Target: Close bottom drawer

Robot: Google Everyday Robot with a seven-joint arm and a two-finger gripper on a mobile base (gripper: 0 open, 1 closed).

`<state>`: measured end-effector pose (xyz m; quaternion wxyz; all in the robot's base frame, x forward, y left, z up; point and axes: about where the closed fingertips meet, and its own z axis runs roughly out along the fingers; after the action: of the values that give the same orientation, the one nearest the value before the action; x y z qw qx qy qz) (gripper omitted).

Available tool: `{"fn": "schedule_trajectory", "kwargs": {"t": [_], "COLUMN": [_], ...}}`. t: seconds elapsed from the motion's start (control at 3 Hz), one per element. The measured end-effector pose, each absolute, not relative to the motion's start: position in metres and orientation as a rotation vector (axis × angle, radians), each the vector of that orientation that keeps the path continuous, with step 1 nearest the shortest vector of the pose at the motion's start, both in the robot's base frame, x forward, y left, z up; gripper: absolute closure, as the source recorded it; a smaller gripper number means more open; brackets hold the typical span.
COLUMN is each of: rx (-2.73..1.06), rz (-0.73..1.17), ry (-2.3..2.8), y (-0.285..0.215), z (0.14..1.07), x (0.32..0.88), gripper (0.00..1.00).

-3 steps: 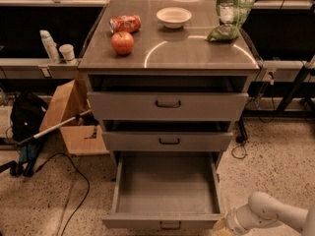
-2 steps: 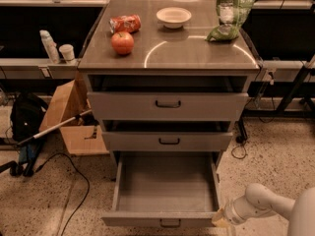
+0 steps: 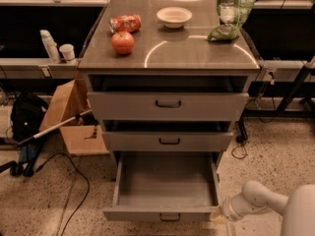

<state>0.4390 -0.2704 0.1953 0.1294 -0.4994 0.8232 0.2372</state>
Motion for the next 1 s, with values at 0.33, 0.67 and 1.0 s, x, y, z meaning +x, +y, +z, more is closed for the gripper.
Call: {"fn": "schedule_trajectory", "kwargs": {"t": [0.33, 0.67, 1.0], "rx": [-1.460, -1.460, -1.470], "rz": [0.667, 0.667, 0.643], "ry": [2.385, 2.385, 2.371], "y": [-0.272, -0.272, -0.271], "z": [0.190, 0.190, 0.188], "x": [0.458, 0.457, 0.477], "gripper": [1.00, 1.00, 1.00]}}
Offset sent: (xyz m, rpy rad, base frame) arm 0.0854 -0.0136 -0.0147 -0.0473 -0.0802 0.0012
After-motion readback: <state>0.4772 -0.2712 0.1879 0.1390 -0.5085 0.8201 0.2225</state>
